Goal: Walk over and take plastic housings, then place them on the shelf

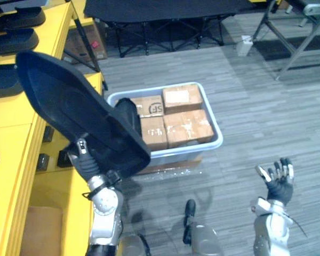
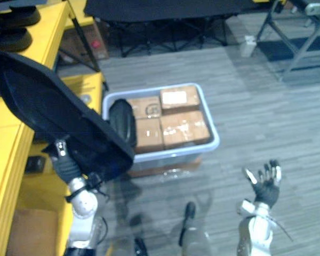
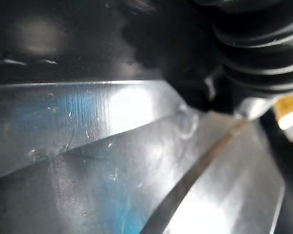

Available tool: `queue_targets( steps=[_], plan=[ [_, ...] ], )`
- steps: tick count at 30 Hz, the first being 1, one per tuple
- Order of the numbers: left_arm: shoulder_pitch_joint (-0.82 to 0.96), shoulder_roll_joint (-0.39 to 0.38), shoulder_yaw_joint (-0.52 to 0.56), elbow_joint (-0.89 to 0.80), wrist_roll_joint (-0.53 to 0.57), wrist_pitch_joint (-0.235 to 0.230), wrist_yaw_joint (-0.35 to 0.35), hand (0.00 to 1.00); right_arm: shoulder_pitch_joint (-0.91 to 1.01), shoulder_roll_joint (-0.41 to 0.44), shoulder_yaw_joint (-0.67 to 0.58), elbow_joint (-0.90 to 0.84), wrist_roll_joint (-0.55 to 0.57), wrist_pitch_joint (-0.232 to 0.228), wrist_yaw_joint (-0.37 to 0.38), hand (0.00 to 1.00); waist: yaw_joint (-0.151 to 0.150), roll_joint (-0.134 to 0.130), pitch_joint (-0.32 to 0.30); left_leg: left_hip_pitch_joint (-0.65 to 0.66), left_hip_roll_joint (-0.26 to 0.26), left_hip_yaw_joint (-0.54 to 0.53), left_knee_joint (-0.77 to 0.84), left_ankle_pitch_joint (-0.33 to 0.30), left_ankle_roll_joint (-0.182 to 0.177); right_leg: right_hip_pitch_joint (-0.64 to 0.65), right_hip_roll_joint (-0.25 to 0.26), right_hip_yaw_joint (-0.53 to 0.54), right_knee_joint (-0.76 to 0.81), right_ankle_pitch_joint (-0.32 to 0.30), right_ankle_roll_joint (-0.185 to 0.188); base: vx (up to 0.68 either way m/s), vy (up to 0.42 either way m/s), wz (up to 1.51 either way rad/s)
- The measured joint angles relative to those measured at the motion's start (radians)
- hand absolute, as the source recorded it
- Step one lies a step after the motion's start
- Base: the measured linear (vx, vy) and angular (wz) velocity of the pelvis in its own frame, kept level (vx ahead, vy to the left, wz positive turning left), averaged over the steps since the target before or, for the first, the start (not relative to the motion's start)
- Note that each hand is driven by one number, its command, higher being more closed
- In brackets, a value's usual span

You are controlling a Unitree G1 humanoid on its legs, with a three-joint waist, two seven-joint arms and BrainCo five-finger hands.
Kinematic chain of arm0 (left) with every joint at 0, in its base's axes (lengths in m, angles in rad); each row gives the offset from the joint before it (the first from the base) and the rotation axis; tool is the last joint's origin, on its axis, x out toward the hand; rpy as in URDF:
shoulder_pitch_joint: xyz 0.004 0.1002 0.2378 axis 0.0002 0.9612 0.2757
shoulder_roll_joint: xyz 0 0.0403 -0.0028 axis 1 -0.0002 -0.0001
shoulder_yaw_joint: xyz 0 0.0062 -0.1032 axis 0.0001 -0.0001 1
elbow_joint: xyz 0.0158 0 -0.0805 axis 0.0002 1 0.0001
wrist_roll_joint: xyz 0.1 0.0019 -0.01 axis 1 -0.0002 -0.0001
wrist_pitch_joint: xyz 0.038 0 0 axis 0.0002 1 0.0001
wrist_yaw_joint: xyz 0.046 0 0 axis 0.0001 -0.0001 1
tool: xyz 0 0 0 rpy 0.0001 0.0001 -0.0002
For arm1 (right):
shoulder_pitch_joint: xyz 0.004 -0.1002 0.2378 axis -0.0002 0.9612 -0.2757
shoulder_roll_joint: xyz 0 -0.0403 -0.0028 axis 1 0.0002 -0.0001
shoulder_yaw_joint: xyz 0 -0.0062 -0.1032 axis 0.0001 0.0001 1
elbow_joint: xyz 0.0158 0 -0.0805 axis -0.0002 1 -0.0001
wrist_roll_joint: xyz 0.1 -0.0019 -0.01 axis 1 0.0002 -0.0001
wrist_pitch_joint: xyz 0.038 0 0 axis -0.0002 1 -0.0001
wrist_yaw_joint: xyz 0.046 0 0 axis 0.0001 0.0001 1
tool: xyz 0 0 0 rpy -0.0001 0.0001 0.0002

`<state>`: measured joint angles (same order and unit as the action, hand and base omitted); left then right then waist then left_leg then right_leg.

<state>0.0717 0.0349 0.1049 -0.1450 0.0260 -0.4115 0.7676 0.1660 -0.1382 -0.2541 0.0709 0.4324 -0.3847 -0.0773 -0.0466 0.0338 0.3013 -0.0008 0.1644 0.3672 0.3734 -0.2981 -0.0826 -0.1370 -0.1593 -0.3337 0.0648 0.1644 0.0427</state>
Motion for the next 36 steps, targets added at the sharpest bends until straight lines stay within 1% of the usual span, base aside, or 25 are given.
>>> queue_targets(
  steps=[1,2,3,4,6,8,9,10,11,12,13,14,15,16,18,19,21,24,26,28,29,30,31,34,36],
  plan=[
    [0.013,-0.001,0.025,-0.024,0.003,0.000,0.015,1.00,-0.004,-0.001,0.003,-0.004,0.004,-0.003,0.011,0.00,0.007,0.001,0.000,0.004,-0.008,-0.009,-0.013,0.008,0.003,0.000,-0.011,-0.011,0.014,-0.009,0.002,0.04,0.003,0.67],
    [0.039,-0.001,0.089,-0.079,0.024,0.001,0.049,1.00,-0.022,-0.001,0.021,-0.015,0.003,-0.003,0.026,0.00,0.012,0.002,0.001,0.002,-0.026,-0.044,-0.039,0.027,0.008,0.002,-0.033,-0.038,0.040,-0.030,0.007,0.05,-0.012,0.84],
    [0.067,-0.001,0.153,-0.125,0.024,0.002,0.067,1.00,-0.044,-0.003,0.053,-0.022,0.002,-0.003,0.032,0.00,0.030,0.005,0.001,0.006,-0.043,-0.077,-0.067,0.046,0.011,0.007,-0.055,-0.069,0.066,-0.048,0.015,0.06,-0.019,0.91],
    [0.081,-0.001,0.179,-0.142,0.023,0.002,0.077,1.00,-0.059,-0.004,0.073,-0.021,0.001,0.000,0.032,0.00,0.042,0.007,0.003,0.013,-0.049,-0.095,-0.078,0.054,0.011,0.019,-0.064,-0.087,0.076,-0.056,0.017,0.08,-0.029,0.98],
    [0.165,-0.009,0.257,-0.196,0.023,0.003,0.094,1.00,-0.133,-0.004,0.180,-0.010,-0.029,0.028,0.028,0.00,0.102,0.021,-0.004,0.043,-0.073,-0.177,-0.126,0.084,0.013,0.074,-0.093,-0.166,0.105,-0.089,0.033,0.11,-0.031,1.13],
    [0.216,-0.027,0.295,-0.227,0.023,0.003,0.092,1.00,-0.194,-0.004,0.250,0.003,-0.059,0.046,0.012,0.00,0.140,0.026,-0.008,0.054,-0.085,-0.226,-0.149,0.101,0.015,0.102,-0.109,-0.213,0.110,-0.100,0.038,0.09,-0.027,0.96],
    [0.268,-0.060,0.334,-0.249,0.023,0.003,0.083,1.00,-0.256,-0.003,0.296,0.031,-0.078,0.062,0.004,0.00,0.188,0.030,-0.014,0.051,-0.099,-0.272,-0.172,0.120,0.018,0.123,-0.124,-0.257,0.109,-0.109,0.048,0.05,-0.024,0.88],
    [0.286,-0.073,0.347,-0.251,0.023,0.003,0.081,1.00,-0.275,0.001,0.310,0.042,-0.085,0.069,0.000,0.00,0.206,0.032,-0.015,0.051,-0.104,-0.290,-0.181,0.126,0.020,0.136,-0.130,-0.279,0.107,-0.112,0.052,0.07,-0.029,1.09],
    [0.322,-0.098,0.372,-0.251,0.023,0.003,0.079,1.00,-0.310,0.007,0.340,0.071,-0.093,0.082,-0.009,0.00,0.234,0.035,-0.022,0.052,-0.115,-0.332,-0.199,0.139,0.022,0.162,-0.139,-0.322,0.098,-0.114,0.057,0.06,-0.014,0.98],
    [0.353,-0.120,0.398,-0.252,0.021,0.000,0.068,1.00,-0.337,0.020,0.363,0.105,-0.093,0.088,-0.014,0.00,0.261,0.033,-0.030,0.051,-0.122,-0.364,-0.209,0.146,0.024,0.188,-0.142,-0.357,0.086,-0.115,0.060,0.06,-0.009,0.93],
    [0.368,-0.131,0.410,-0.255,0.018,0.000,0.063,1.00,-0.347,0.027,0.374,0.119,-0.093,0.090,-0.015,0.00,0.272,0.031,-0.032,0.052,-0.124,-0.379,-0.213,0.148,0.025,0.199,-0.143,-0.371,0.078,-0.114,0.062,0.06,-0.001,0.79],
    [0.397,-0.149,0.435,-0.263,0.011,-0.002,0.045,1.00,-0.360,0.041,0.396,0.143,-0.094,0.094,-0.016,0.00,0.295,0.022,-0.042,0.051,-0.130,-0.403,-0.220,0.151,0.026,0.217,-0.144,-0.397,0.067,-0.116,0.071,0.07,0.005,0.60],
    [0.413,-0.163,0.450,-0.268,0.009,-0.006,0.033,1.00,-0.362,0.052,0.411,0.147,-0.095,0.107,-0.015,0.00,0.308,0.014,-0.050,0.051,-0.134,-0.420,-0.226,0.155,0.026,0.230,-0.145,-0.414,0.057,-0.115,0.078,0.07,0.006,0.65],
    [0.435,-0.173,0.463,-0.269,-0.015,-0.021,0.009,1.00,-0.362,0.060,0.429,0.153,-0.105,0.119,-0.016,0.00,0.317,0.005,-0.061,0.049,-0.140,-0.440,-0.226,0.155,0.027,0.248,-0.145,-0.437,0.044,-0.113,0.084,0.06,0.002,0.45],
    [0.444,-0.174,0.477,-0.269,-0.034,-0.038,-0.018,1.00,-0.361,0.062,0.448,0.170,-0.118,0.128,-0.017,0.00,0.334,-0.011,-0.079,0.049,-0.144,-0.450,-0.227,0.155,0.027,0.266,-0.143,-0.456,0.025,-0.109,0.091,0.07,0.009,0.31],
    [0.442,-0.174,0.480,-0.270,-0.056,-0.053,-0.046,1.00,-0.361,0.061,0.454,0.174,-0.129,0.132,-0.023,0.00,0.336,-0.018,-0.086,0.051,-0.147,-0.461,-0.227,0.155,0.027,0.279,-0.140,-0.463,0.013,-0.108,0.093,0.06,0.011,0.20],
    [0.441,-0.174,0.482,-0.270,-0.060,-0.068,-0.071,1.00,-0.360,0.060,0.454,0.174,-0.132,0.139,-0.030,0.00,0.336,-0.032,-0.096,0.050,-0.147,-0.461,-0.227,0.155,0.027,0.279,-0.138,-0.461,0.007,-0.108,0.093,0.02,0.001,0.05],
    [0.439,-0.174,0.482,-0.268,-0.068,-0.069,-0.105,1.00,-0.360,0.037,0.453,0.176,-0.131,0.147,-0.010,0.00,0.335,-0.039,-0.101,0.058,-0.140,-0.434,-0.226,0.154,0.027,0.273,-0.134,-0.438,-0.004,-0.108,0.092,0.00,0.001,-0.21],
    [0.439,-0.174,0.482,-0.265,-0.068,-0.069,-0.113,1.00,-0.358,0.016,0.453,0.176,-0.131,0.147,0.020,0.00,0.332,-0.037,-0.101,0.064,-0.136,-0.407,-0.217,0.150,0.033,0.279,-0.125,-0.430,-0.007,-0.107,0.090,-0.02,-0.021,-0.24],
    [0.428,-0.169,0.479,-0.263,-0.074,-0.069,-0.119,1.00,-0.342,0.006,0.434,0.172,-0.131,0.148,0.040,0.00,0.316,-0.037,-0.102,0.031,-0.126,-0.360,-0.159,0.138,0.052,0.295,-0.119,-0.451,-0.011,-0.109,0.088,-0.06,-0.035,0.21],
    [0.407,-0.158,0.468,-0.257,-0.099,-0.069,-0.130,1.00,-0.319,0.002,0.412,0.170,-0.131,0.148,0.040,0.00,0.296,-0.038,-0.101,0.009,-0.120,-0.319,-0.118,0.133,0.059,0.323,-0.115,-0.491,-0.022,-0.108,0.089,-0.08,-0.038,0.83],
    [0.385,-0.147,0.454,-0.249,-0.121,-0.070,-0.147,1.00,-0.291,-0.008,0.391,0.170,-0.132,0.148,0.037,0.00,0.284,-0.036,-0.101,0.000,-0.112,-0.290,-0.101,0.132,0.061,0.347,-0.108,-0.524,-0.028,-0.109,0.089,-0.09,-0.051,0.93],
    [0.378,-0.144,0.445,-0.248,-0.144,-0.073,-0.160,1.00,-0.277,-0.017,0.386,0.170,-0.133,0.148,0.035,0.00,0.284,-0.036,-0.101,0.001,-0.108,-0.294,-0.111,0.132,0.061,0.351,-0.103,-0.538,-0.028,-0.110,0.089,-0.09,-0.043,0.62],
    [0.370,-0.143,0.419,-0.248,-0.174,-0.077,-0.165,1.00,-0.274,-0.028,0.384,0.170,-0.133,0.144,0.041,0.00,0.284,-0.034,-0.100,-0.001,-0.103,-0.295,-0.153,0.137,0.053,0.338,-0.101,-0.548,-0.014,-0.119,0.083,-0.07,-0.004,0.18],
    [0.357,-0.138,0.393,-0.252,-0.174,-0.082,-0.189,1.00,-0.274,-0.030,0.383,0.170,-0.135,0.126,0.048,0.00,0.282,-0.033,-0.100,-0.005,-0.106,-0.299,-0.157,0.139,0.053,0.329,-0.110,-0.548,0.015,-0.131,0.079,-0.03,0.013,0.09]
  ],
)
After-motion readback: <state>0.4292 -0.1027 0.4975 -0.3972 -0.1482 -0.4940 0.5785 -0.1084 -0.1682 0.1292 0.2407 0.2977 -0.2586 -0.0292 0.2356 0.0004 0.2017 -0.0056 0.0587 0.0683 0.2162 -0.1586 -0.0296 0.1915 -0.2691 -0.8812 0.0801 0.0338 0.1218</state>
